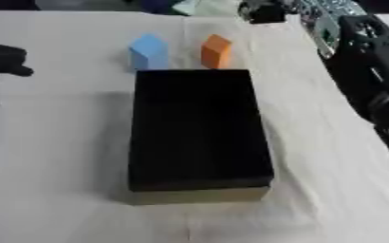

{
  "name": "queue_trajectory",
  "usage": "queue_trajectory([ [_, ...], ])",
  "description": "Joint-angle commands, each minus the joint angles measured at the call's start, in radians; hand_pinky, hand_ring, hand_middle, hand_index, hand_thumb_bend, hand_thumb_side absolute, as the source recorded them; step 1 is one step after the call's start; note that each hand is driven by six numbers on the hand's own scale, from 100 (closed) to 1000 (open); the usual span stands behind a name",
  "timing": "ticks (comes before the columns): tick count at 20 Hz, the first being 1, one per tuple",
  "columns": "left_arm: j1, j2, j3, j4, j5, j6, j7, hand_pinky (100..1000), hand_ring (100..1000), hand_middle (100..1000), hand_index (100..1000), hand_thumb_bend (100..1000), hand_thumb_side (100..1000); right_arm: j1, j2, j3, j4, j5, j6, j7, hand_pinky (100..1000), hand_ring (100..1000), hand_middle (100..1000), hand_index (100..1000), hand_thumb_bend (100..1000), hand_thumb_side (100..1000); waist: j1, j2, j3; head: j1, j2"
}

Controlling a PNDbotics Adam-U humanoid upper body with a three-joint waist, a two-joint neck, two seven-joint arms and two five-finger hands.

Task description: Pick up objects on the table and place them in the box.

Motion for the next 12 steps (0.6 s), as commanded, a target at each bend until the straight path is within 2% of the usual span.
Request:
queue_trajectory([
  [1,-0.010,0.016,-0.002,-0.014,0.004,0.001,-0.003,767,635,695,738,156,1000,-0.032,-0.009,-0.008,-0.006,0.000,-0.026,0.040,904,940,881,943,100,846,0.002,-0.022,0.000,-0.004,-0.009],
  [4,-0.010,0.015,-0.002,-0.014,0.004,0.001,-0.004,767,635,694,738,156,1000,-0.035,-0.004,-0.005,-0.007,0.002,-0.044,0.073,905,941,897,957,100,726,0.002,-0.022,0.000,-0.004,-0.011],
  [8,-0.010,0.015,-0.003,-0.014,0.004,0.003,-0.005,766,634,692,736,156,1000,-0.040,0.004,-0.004,0.005,0.019,-0.048,0.099,911,938,925,988,100,615,0.001,-0.022,0.002,-0.005,-0.012],
  [12,-0.010,0.016,-0.003,-0.014,0.003,0.003,-0.005,765,633,691,735,154,1000,-0.045,0.002,0.003,0.010,0.045,-0.050,0.123,921,936,944,996,100,573,-0.001,-0.021,0.003,-0.002,-0.011],
])
